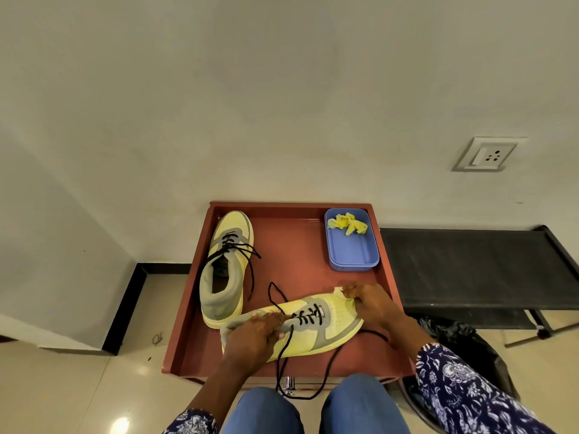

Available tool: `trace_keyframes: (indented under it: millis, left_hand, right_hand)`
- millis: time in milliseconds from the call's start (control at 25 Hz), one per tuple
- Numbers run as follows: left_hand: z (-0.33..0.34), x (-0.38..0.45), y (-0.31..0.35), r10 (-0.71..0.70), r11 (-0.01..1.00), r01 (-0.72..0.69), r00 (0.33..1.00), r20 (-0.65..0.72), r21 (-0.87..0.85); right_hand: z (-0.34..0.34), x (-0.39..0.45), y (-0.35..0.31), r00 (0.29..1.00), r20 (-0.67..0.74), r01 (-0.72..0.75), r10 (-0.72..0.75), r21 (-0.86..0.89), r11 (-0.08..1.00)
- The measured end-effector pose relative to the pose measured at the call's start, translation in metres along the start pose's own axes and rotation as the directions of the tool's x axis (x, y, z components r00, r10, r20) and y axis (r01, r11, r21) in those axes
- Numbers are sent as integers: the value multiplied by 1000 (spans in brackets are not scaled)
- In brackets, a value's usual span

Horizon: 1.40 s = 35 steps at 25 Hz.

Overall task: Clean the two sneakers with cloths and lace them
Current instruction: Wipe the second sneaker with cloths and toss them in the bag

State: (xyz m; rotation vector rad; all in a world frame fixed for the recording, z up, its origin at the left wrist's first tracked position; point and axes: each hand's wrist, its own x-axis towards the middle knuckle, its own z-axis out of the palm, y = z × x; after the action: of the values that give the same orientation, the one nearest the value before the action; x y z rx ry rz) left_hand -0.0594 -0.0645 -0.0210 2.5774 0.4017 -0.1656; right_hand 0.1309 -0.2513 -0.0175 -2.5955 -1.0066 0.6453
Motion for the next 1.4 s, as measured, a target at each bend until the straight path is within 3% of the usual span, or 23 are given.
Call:
trace_keyframes:
  millis: [240,520,720,800,880,1000,1080,1120,1200,1360,1400]
  left_hand:
    - [1,1,-1,-7,1000,7,1000,-10,-7]
    - [1,0,-2,11,1000,-11,1000,-25,-25]
    - [2,1,-2,15,1000,-15,1000,-16,-8]
    - [3,1,-3,12,1000,-12,1000,-7,-9]
    - [4,1,-4,10,1000,-10,1000,-11,-5]
    - [4,1,-3,20,1000,-20,1000,-18,-4]
    - [3,2,-2,28,1000,-29,1000,-13,-4]
    - [2,2,-2,30,1000,-31,999,-11,-6]
    - [1,2,-2,36,999,-36,999,-12,-7]
    - [1,-1,-2,47,999,-47,999,-21,1]
    - [1,-1,-2,45,999,-45,999,-21,4]
  right_hand:
    - [10,17,-23,990,-51,-135,132,-76,988]
    - [22,18,-52,997,-70,-39,40,7,999]
    - [45,-14,-45,953,-297,69,-60,23,997]
    - [51,-28,-41,936,-351,46,-29,40,998]
    - [57,-40,-32,933,-360,60,3,164,985]
    - [69,-45,-2,935,-321,120,-149,-110,987]
    - [50,-53,-9,983,-171,76,-70,32,997]
    - [54,-52,-1,956,-269,117,-121,-30,993]
    - [47,-51,-4,958,-284,11,-36,-91,996]
    - [34,-32,-6,939,-306,-175,155,-38,984]
    - [32,-27,-6,925,-326,-188,198,61,980]
